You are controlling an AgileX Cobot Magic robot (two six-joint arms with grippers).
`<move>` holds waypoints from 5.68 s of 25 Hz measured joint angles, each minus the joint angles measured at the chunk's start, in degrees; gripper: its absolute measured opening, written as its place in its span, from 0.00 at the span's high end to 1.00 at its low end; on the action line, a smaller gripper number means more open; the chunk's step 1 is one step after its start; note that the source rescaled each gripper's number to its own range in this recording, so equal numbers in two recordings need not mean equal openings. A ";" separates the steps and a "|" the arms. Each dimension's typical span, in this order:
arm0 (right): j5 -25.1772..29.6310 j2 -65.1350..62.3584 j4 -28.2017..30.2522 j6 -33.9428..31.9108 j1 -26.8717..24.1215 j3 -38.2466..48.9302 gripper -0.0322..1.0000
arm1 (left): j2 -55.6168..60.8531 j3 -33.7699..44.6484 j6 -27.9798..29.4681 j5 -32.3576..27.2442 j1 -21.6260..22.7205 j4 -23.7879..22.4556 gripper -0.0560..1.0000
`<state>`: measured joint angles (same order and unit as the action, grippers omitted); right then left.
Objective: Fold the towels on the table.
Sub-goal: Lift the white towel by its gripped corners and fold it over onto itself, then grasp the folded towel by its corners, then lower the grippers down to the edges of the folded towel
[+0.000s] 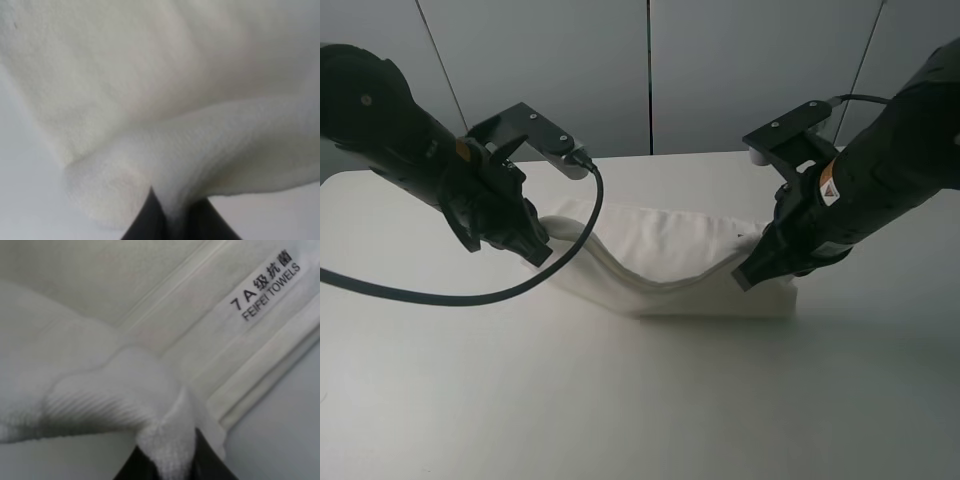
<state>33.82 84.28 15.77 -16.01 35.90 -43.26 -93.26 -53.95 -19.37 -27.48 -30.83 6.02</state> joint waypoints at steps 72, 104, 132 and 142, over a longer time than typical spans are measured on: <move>-21.99 12.10 53.95 -70.10 -11.26 0.02 0.01 | -9.31 -0.35 8.62 27.48 8.54 -0.32 0.08; 5.08 12.46 -7.59 -7.35 -13.56 -18.15 0.00 | -24.32 -24.05 11.21 -4.62 16.52 6.83 0.10; 9.85 16.45 -16.40 0.36 -15.91 -19.71 0.00 | -35.18 -33.94 16.38 -14.50 15.77 -1.59 0.12; 9.87 16.45 -16.40 1.97 -15.91 -19.71 0.00 | -35.63 -40.40 14.88 -22.21 15.77 -1.47 0.15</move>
<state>43.69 100.73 -0.63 -14.05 19.99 -62.96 -128.89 -94.34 -4.49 -49.69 -15.05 4.54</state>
